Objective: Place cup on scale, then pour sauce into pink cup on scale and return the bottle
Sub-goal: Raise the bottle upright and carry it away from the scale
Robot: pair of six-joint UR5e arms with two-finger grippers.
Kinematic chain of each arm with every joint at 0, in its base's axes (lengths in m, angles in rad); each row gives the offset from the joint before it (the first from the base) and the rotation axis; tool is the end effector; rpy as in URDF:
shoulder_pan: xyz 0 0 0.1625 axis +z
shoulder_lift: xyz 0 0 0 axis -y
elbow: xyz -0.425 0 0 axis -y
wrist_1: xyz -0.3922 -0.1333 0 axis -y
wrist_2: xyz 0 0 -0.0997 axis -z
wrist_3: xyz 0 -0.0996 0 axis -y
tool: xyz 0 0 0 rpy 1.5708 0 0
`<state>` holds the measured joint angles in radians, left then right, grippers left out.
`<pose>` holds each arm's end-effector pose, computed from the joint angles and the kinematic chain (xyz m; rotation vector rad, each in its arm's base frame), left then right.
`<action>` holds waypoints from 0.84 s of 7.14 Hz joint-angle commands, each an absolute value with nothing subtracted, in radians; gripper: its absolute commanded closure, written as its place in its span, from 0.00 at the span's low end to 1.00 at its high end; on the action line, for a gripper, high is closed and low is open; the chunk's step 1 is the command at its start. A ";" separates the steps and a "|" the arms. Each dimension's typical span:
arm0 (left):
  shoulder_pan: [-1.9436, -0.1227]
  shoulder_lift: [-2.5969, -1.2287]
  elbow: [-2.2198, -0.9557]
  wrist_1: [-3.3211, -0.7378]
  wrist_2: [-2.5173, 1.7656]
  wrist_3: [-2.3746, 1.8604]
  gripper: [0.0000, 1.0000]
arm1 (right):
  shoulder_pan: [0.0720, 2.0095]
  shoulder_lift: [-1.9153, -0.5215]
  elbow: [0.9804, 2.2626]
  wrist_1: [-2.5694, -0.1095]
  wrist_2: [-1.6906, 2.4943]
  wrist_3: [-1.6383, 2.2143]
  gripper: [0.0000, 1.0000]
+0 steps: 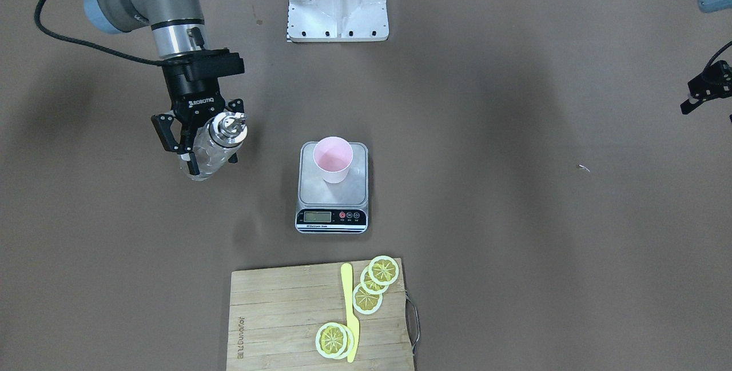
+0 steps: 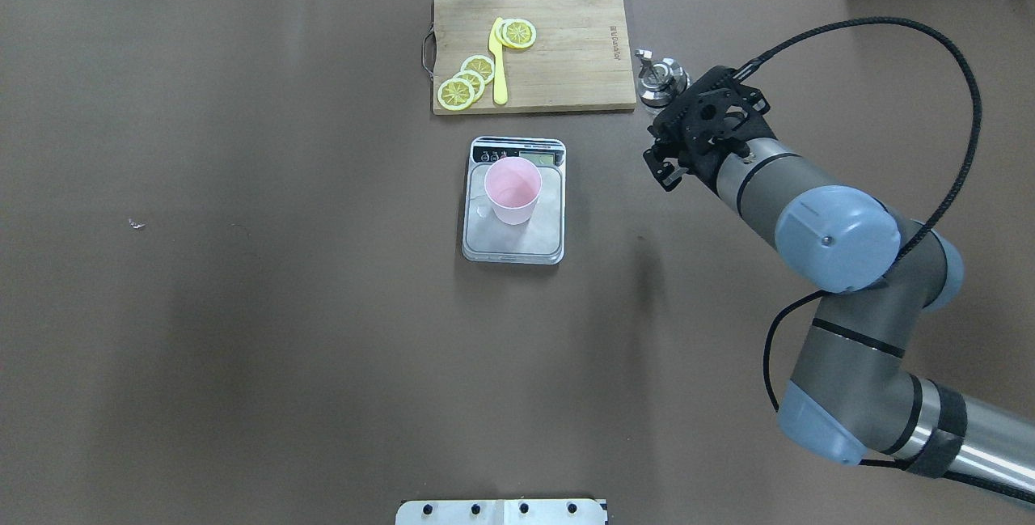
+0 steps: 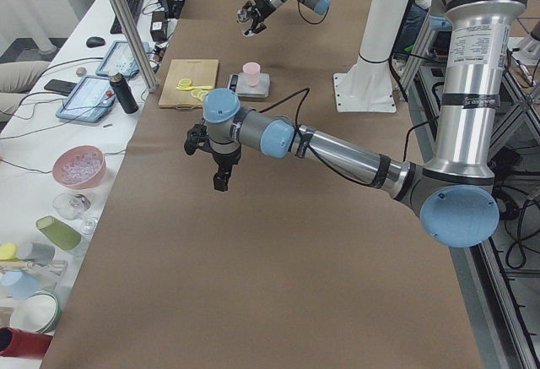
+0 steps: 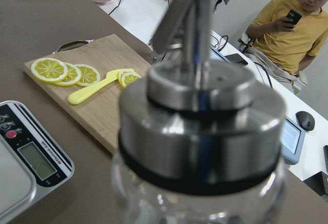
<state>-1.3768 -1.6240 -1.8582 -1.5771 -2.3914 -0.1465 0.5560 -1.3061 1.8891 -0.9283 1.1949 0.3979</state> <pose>0.0388 -0.5112 0.4858 0.1849 0.8564 0.1867 -0.3856 -0.4396 0.2943 1.1354 -0.5375 -0.3039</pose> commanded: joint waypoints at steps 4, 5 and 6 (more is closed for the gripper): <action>-1.376 -1.663 -1.836 -1.575 -2.387 -0.146 0.04 | 0.577 -1.499 1.746 -0.415 1.236 0.653 0.80; -1.376 -1.663 -1.838 -1.575 -2.388 -0.146 0.04 | 0.578 -1.503 1.639 -0.279 1.238 0.653 0.80; -1.376 -1.663 -1.838 -1.575 -2.385 -0.146 0.04 | 0.578 -1.505 1.538 -0.153 1.239 0.652 0.82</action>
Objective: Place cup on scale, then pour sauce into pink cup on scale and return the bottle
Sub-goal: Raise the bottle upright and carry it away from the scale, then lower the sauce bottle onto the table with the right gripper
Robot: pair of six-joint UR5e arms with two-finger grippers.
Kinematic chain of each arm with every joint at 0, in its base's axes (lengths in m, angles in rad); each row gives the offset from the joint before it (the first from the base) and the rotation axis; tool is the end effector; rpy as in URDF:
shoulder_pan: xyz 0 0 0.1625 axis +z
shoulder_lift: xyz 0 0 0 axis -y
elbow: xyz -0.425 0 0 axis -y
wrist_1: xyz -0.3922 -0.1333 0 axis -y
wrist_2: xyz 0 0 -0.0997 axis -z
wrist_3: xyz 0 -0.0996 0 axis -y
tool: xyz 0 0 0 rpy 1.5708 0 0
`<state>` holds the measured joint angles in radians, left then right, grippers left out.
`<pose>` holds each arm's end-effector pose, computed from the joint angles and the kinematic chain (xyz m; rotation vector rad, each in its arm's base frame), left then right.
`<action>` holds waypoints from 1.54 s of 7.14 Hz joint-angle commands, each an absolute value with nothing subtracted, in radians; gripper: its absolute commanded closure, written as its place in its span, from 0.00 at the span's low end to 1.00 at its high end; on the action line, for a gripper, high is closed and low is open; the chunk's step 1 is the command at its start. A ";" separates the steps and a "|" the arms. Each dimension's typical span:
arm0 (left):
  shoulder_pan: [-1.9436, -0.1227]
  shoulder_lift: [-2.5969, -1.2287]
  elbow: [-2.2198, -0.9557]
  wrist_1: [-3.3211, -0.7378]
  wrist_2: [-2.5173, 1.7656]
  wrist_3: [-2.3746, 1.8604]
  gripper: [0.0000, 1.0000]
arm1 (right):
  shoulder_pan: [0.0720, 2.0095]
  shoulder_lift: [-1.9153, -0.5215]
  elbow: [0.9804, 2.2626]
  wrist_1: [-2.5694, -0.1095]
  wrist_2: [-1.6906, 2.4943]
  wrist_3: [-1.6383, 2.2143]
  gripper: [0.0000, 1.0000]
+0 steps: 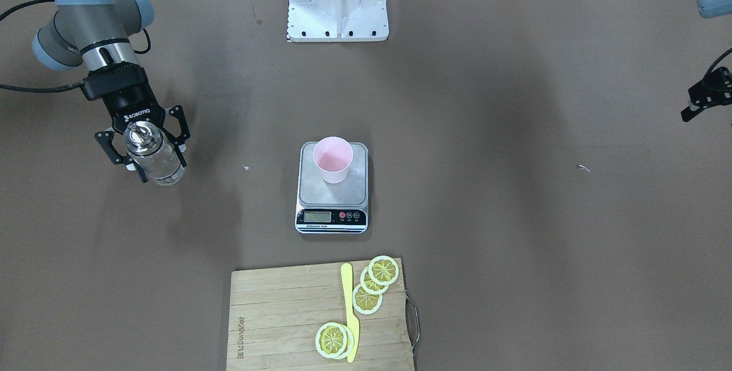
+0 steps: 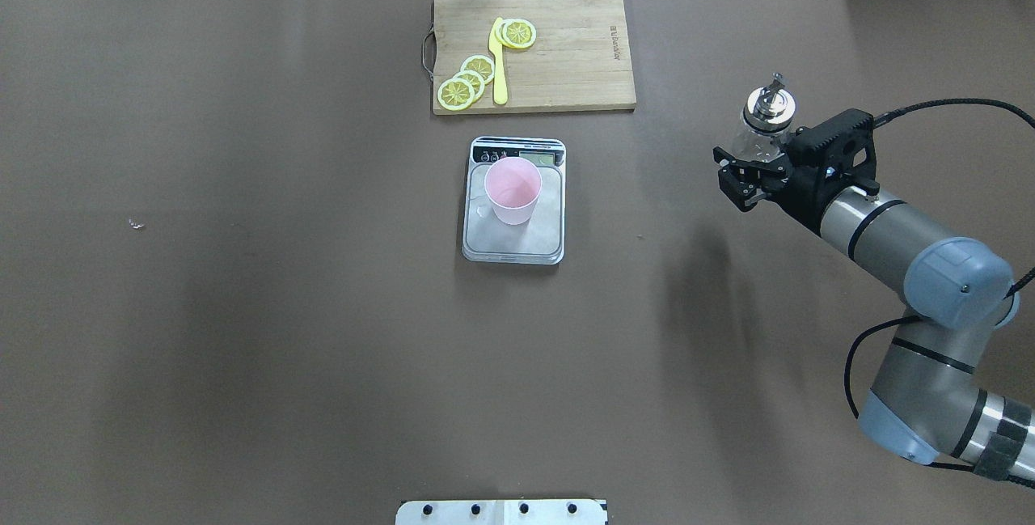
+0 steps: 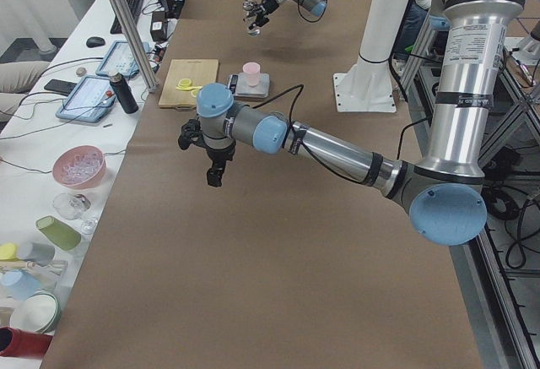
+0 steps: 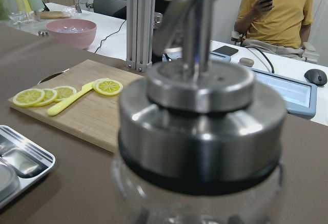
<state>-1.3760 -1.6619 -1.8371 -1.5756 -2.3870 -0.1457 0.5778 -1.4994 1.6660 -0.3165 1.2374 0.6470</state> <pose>0.0417 -0.5253 0.4770 0.2003 0.8539 0.1937 -0.3492 -0.4257 0.4369 1.1576 -0.8385 -0.0482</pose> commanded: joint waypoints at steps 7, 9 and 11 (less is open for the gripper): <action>-1.378 -1.663 -1.850 -1.577 -2.384 -0.147 0.04 | 0.575 -1.568 1.505 -0.052 1.230 0.658 0.81; -1.378 -1.661 -1.856 -1.577 -2.384 -0.147 0.04 | 0.574 -1.569 1.502 -0.052 1.229 0.663 0.80; -1.378 -1.661 -1.856 -1.575 -2.382 -0.147 0.04 | 0.566 -1.568 1.493 -0.052 1.229 0.683 0.80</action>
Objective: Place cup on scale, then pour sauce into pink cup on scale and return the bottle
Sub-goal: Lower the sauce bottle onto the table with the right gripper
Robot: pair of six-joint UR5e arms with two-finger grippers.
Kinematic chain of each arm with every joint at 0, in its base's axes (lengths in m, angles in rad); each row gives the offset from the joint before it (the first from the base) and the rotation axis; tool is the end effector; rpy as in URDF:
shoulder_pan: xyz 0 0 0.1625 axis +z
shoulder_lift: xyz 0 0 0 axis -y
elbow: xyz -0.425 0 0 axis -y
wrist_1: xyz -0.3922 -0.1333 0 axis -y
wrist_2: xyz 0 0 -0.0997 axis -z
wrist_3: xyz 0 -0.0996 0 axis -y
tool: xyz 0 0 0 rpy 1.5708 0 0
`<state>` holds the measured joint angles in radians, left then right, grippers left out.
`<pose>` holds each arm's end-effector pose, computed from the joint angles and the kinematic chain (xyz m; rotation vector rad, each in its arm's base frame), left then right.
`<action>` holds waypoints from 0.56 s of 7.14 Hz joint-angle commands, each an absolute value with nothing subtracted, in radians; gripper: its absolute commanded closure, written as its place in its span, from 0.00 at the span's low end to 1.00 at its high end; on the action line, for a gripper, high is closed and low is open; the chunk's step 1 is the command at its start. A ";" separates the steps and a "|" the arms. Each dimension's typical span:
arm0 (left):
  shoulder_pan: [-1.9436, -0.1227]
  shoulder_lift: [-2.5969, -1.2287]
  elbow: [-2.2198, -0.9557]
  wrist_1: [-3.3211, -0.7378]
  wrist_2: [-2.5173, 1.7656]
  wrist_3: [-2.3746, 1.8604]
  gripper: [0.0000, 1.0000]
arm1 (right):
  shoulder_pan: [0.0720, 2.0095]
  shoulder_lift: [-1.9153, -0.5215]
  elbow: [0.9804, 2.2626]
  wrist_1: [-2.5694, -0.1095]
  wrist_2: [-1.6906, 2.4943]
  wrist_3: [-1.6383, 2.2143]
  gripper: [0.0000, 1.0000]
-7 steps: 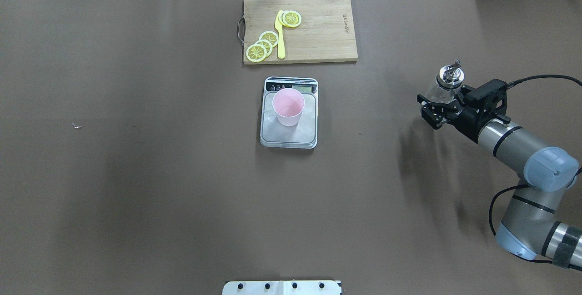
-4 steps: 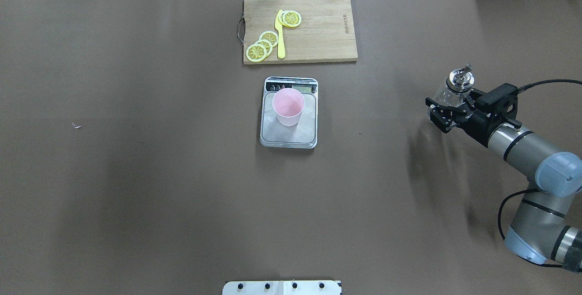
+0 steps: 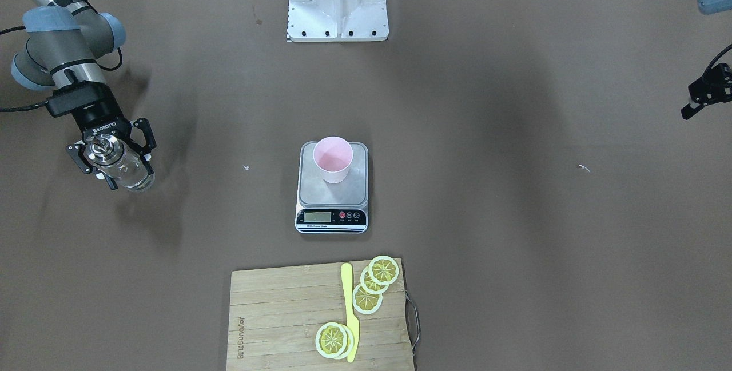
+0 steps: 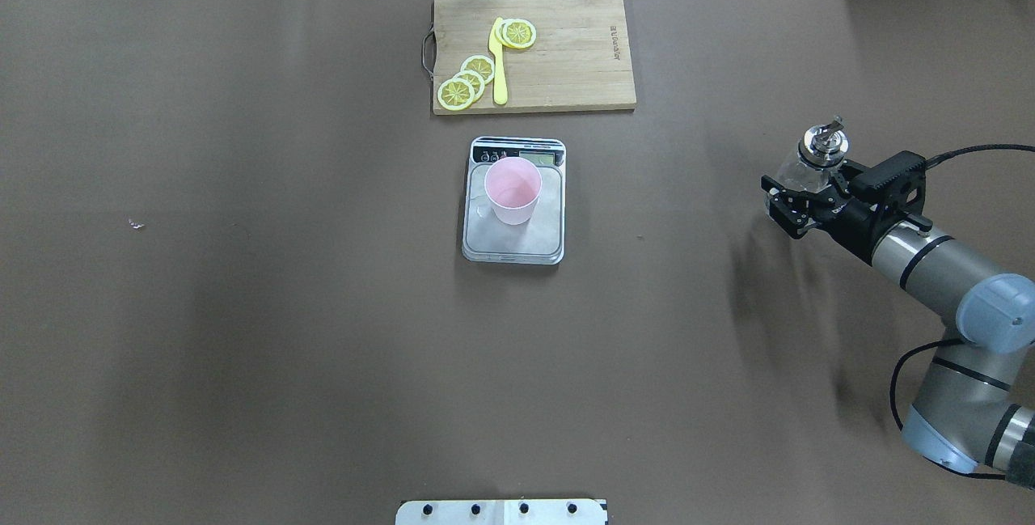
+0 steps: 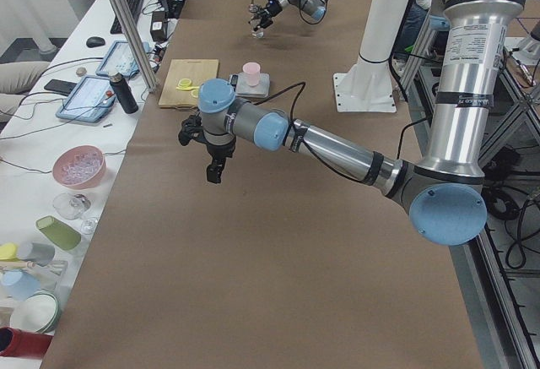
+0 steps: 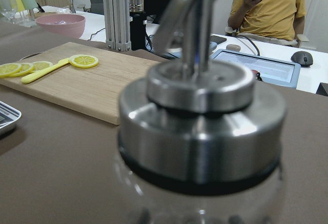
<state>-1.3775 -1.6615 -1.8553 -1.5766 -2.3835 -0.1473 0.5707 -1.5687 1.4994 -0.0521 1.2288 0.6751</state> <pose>0.0403 -0.5234 0.4685 0.2186 0.8526 0.1978 -0.3285 -0.4090 0.5271 1.1639 -0.8756 -0.0176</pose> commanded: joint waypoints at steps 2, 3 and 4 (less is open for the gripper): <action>-1.378 -1.660 -1.856 -1.577 -2.384 -0.147 0.04 | 0.558 -1.563 1.476 -0.054 1.229 0.684 0.80; -1.378 -1.660 -1.858 -1.575 -2.384 -0.149 0.04 | 0.554 -1.559 1.473 -0.054 1.229 0.683 0.80; -1.378 -1.660 -1.859 -1.577 -2.382 -0.149 0.04 | 0.552 -1.557 1.471 -0.054 1.229 0.683 0.79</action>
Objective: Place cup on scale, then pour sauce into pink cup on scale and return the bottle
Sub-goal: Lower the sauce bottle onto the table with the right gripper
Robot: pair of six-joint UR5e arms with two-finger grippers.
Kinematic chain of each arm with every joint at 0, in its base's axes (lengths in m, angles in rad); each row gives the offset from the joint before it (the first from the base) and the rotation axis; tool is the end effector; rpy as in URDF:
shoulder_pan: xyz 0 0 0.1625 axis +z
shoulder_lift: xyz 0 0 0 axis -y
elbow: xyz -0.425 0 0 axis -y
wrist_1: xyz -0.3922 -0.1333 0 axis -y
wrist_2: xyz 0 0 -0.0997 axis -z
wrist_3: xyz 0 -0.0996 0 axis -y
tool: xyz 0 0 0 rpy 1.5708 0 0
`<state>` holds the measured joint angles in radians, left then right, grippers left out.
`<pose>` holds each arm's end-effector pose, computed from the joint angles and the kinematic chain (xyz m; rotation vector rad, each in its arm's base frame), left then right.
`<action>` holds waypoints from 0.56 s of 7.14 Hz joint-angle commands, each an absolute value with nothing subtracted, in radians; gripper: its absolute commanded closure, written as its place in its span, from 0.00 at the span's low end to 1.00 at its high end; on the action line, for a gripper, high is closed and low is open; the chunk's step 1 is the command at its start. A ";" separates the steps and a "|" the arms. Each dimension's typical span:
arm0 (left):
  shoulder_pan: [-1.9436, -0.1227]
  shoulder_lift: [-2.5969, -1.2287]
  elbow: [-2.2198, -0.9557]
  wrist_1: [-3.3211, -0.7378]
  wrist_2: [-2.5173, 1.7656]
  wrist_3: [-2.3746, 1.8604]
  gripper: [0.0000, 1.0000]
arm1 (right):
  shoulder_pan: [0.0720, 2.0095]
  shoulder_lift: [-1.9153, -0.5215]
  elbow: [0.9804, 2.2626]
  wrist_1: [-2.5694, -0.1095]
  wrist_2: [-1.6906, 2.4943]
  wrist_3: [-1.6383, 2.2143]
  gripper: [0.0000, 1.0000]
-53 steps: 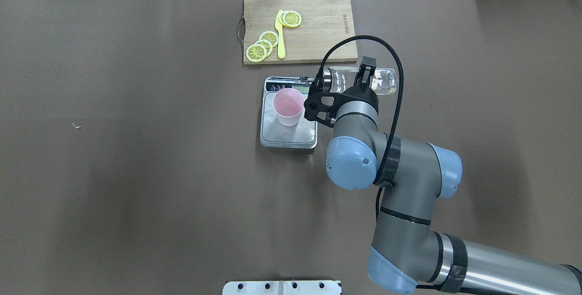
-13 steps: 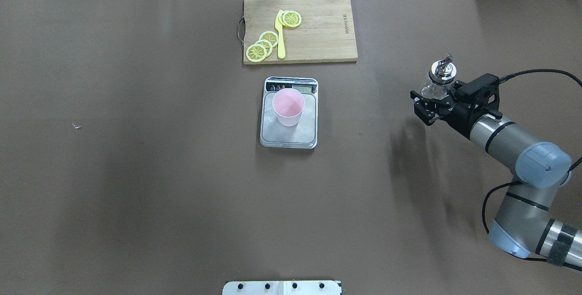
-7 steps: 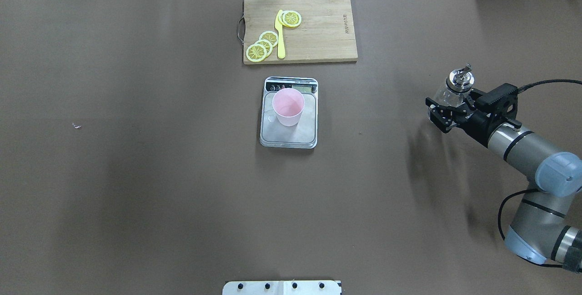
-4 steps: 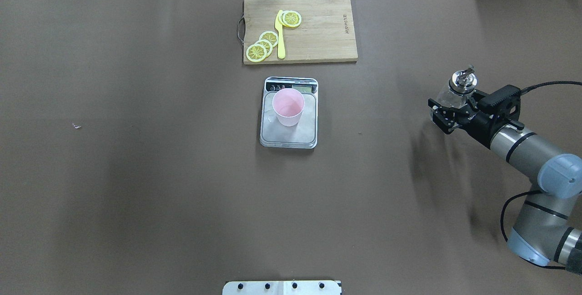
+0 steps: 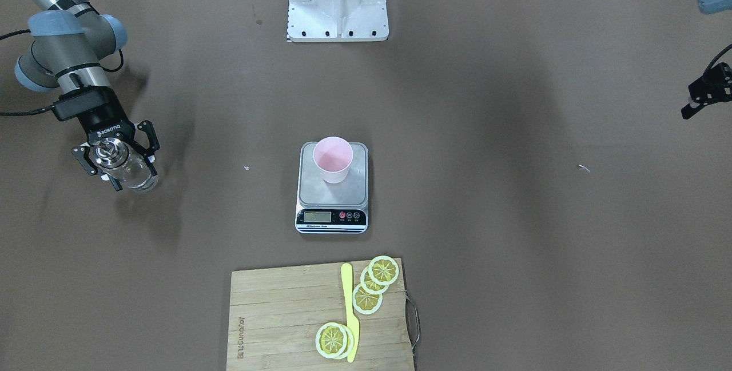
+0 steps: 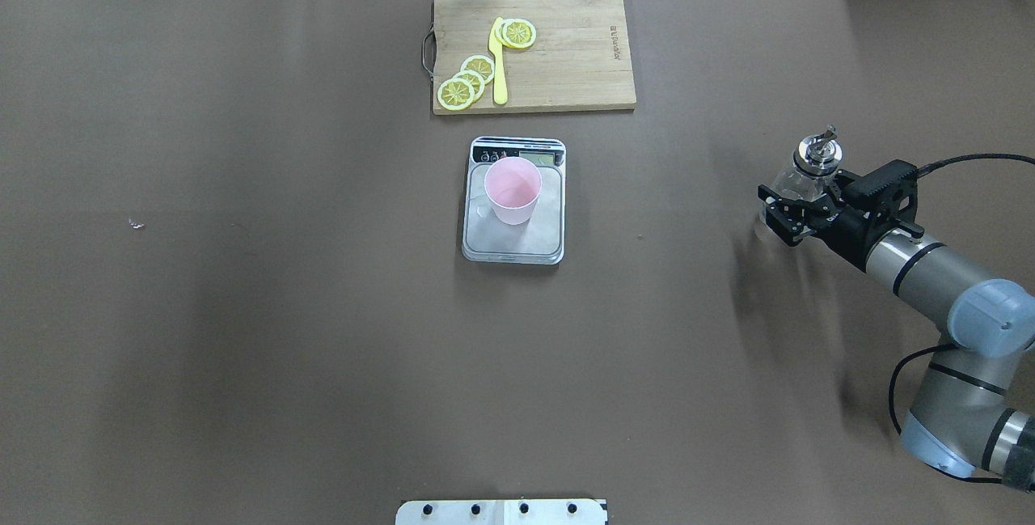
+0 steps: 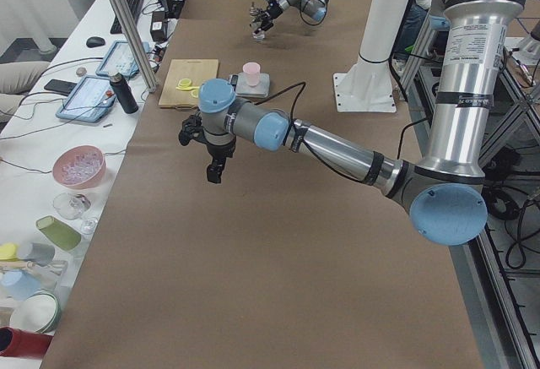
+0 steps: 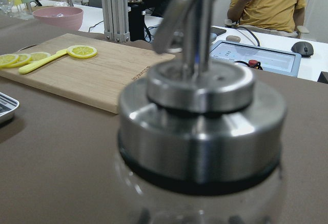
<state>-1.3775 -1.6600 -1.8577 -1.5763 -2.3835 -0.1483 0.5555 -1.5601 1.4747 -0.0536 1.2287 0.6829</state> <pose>0.0402 -0.5227 0.4682 0.2188 0.8527 0.1971 -0.3386 -0.4064 0.5352 1.1437 -0.8750 -0.0280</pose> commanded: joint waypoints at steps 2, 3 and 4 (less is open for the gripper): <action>-1.378 -1.657 -1.862 -1.577 -2.384 -0.150 0.04 | 0.551 -1.555 1.471 -0.054 1.229 0.683 0.60; -1.378 -1.655 -1.864 -1.577 -2.384 -0.149 0.04 | 0.549 -1.555 1.471 -0.054 1.230 0.681 0.48; -1.378 -1.654 -1.864 -1.575 -2.384 -0.149 0.04 | 0.549 -1.557 1.468 -0.052 1.232 0.675 0.41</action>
<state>-1.3775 -1.6556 -1.8629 -1.5766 -2.3836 -0.1493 0.5500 -1.5559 1.4702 -0.0534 1.2300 0.6803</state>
